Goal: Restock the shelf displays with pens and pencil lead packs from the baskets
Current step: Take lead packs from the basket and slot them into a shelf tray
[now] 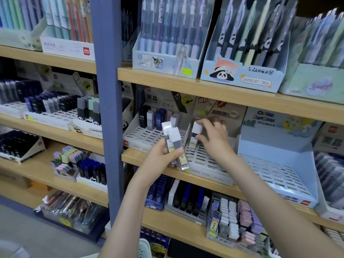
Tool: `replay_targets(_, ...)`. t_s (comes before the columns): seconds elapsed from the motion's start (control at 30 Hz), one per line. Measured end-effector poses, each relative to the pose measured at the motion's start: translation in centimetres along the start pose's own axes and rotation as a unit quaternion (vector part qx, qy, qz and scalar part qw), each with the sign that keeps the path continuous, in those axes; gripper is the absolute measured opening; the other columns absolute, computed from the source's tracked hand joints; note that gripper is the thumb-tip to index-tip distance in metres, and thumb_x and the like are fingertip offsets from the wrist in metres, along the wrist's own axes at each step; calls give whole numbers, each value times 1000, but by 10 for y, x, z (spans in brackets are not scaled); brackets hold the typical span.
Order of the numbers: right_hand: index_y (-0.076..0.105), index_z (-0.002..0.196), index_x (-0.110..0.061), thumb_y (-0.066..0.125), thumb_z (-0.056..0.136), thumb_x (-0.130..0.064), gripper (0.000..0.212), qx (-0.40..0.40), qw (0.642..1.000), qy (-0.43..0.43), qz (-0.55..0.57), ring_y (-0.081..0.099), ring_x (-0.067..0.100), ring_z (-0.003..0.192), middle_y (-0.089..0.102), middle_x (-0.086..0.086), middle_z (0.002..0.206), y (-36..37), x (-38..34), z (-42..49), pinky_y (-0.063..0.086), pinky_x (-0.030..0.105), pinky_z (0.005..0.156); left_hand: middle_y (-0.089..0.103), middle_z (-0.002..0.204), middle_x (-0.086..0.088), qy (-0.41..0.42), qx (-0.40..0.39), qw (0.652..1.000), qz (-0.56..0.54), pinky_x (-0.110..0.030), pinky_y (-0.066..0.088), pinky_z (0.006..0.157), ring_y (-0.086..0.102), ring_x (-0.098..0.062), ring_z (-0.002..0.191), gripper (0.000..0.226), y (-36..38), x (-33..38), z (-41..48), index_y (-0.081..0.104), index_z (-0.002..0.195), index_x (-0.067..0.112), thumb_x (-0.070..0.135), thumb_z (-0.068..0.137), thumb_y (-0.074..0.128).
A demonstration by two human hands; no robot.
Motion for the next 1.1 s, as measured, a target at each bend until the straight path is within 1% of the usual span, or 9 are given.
replay_targets(0.2,38,138,-41,43,99,-32,41,5,997,-29,-75,28,26,113,37,3,119,-9,-6,-6,27,37,93,71,76,8,0,-3,1000,2,-21,48,62,61,-2,65,19,1,3,-1,59,109,20,14,91,62)
replay_targets(0.3,43,137,-32,54,92,-38,46,13,994,-68,80,36,11,104,41,-9,107,-16,-25,-20,31,26,88,72,82,3,7,-1,1000,3,-28,51,66,65,-10,72,27,3,5,0,58,114,24,13,90,63)
replay_targets(0.37,53,120,-29,64,85,-37,37,-44,977,-42,205,49,6,82,54,-11,93,-17,-40,-27,41,22,72,73,90,-1,19,11,1000,3,-39,56,76,69,-21,82,34,6,6,1,58,114,30,11,88,66)
replay_targets(0.43,60,102,-24,70,81,-33,25,-80,972,-27,217,51,5,70,59,-10,82,-13,-47,-31,42,20,61,73,94,3,34,34,998,37,-48,56,81,69,-24,87,40,9,7,2,58,108,40,10,84,69)
replay_targets(0.53,63,98,-15,70,81,-26,21,-66,974,-19,214,52,5,69,62,-6,82,-12,-46,-32,41,18,59,71,96,14,64,45,994,78,-45,57,80,68,-15,87,43,15,7,2,56,106,45,11,83,70)
replay_targets(0.77,49,98,-26,60,90,-27,14,-3,937,58,345,59,12,75,62,-2,96,-38,-28,-29,49,29,67,69,82,3,72,93,993,14,-20,51,62,63,-6,69,12,8,11,1,55,98,21,12,92,59)
replay_targets(0.93,47,98,-18,47,93,-24,8,-50,948,64,309,58,26,101,58,7,110,-40,-14,-20,47,46,90,68,77,2,67,97,993,-15,-34,56,69,66,-14,78,10,2,3,2,56,106,16,15,95,55)
replay_targets(1.0,45,104,-13,43,92,-20,14,-83,955,47,281,54,26,99,56,3,112,-37,-11,-19,45,43,89,67,74,5,64,89,994,-17,-31,54,68,65,-12,78,10,4,1,3,56,105,19,15,95,55)
replay_targets(1.1,44,101,-29,42,92,-20,13,-140,960,37,240,51,19,91,54,4,112,-31,-6,-19,42,35,81,66,72,5,59,88,994,-8,-31,55,70,64,-11,77,8,5,-1,3,55,100,22,15,96,55)
Point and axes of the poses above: each hand's wrist, its own z-axis towards the middle knuckle, its own y-axis out of the palm, x = y × z, the point moved 1 cm from there along z, towards the middle knuckle
